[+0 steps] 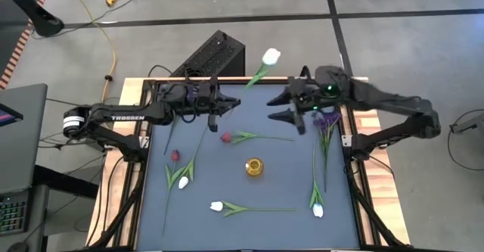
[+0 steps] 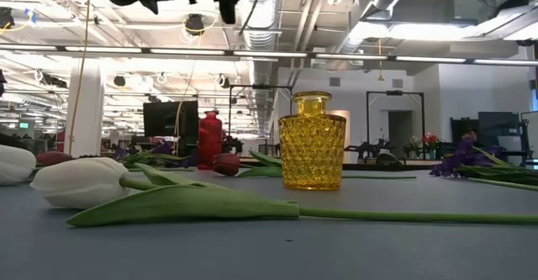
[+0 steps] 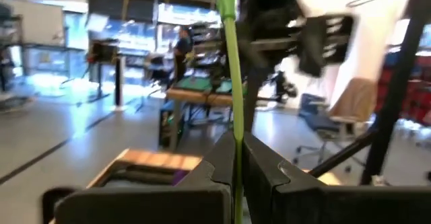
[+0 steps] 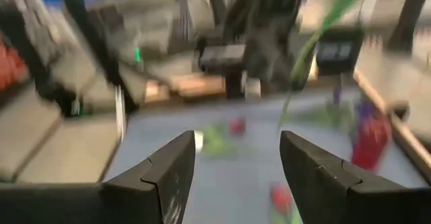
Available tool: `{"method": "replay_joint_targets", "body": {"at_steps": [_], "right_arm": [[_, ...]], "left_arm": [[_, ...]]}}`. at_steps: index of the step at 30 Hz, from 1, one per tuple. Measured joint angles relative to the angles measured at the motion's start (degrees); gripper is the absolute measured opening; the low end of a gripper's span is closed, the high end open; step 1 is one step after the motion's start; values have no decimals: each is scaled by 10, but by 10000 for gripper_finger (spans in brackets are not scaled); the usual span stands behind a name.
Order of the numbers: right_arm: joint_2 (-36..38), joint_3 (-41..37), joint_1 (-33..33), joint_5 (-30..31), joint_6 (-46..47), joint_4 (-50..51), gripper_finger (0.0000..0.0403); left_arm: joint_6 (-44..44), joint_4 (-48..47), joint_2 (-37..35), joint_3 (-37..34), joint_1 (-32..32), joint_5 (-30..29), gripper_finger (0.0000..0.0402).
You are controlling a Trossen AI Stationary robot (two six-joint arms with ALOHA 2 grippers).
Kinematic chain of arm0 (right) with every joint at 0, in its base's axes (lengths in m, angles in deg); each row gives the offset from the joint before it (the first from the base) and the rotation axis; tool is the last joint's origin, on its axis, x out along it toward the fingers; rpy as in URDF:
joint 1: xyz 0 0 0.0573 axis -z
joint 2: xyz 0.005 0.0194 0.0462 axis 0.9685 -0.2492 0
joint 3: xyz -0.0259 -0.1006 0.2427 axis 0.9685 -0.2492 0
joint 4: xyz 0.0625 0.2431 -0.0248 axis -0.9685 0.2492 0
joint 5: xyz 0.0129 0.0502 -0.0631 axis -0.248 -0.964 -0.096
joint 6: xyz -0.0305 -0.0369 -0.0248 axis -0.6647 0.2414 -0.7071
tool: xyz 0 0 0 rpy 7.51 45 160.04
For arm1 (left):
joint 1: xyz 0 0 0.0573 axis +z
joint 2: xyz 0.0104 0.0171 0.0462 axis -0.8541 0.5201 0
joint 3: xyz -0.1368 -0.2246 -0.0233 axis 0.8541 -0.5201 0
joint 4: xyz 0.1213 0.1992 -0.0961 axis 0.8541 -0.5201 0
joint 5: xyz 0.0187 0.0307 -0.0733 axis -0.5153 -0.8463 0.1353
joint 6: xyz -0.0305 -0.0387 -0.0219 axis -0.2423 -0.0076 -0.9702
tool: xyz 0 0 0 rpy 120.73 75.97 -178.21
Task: Sort flowers into vase by color
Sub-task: Put the white flower into the yellow vase
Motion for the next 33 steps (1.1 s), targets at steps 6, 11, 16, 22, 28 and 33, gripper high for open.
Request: {"method": "replay_joint_targets", "body": {"at_steps": [6, 11, 16, 22, 28, 33], "right_arm": [[-40, -69, 0, 0, 17, -214, 244], [-90, -69, 0, 0, 26, -294, 244], [-117, -68, 0, 0, 27, -353, 244], [-121, -68, 0, 0, 30, -372, 215], [-121, -68, 0, 12, 30, -373, 135], [-121, -68, 0, 14, 31, -371, 60]], "left_arm": [[24, 14, 0, 0, -34, -2, 0], [24, 17, 0, 0, -46, -30, 0], [19, 18, 1, 0, -48, -32, 0], [12, 17, 1, 0, -48, -33, 0], [10, 17, 1, 0, -48, -43, 0], [10, 17, 1, 0, -48, -59, 1]]}}
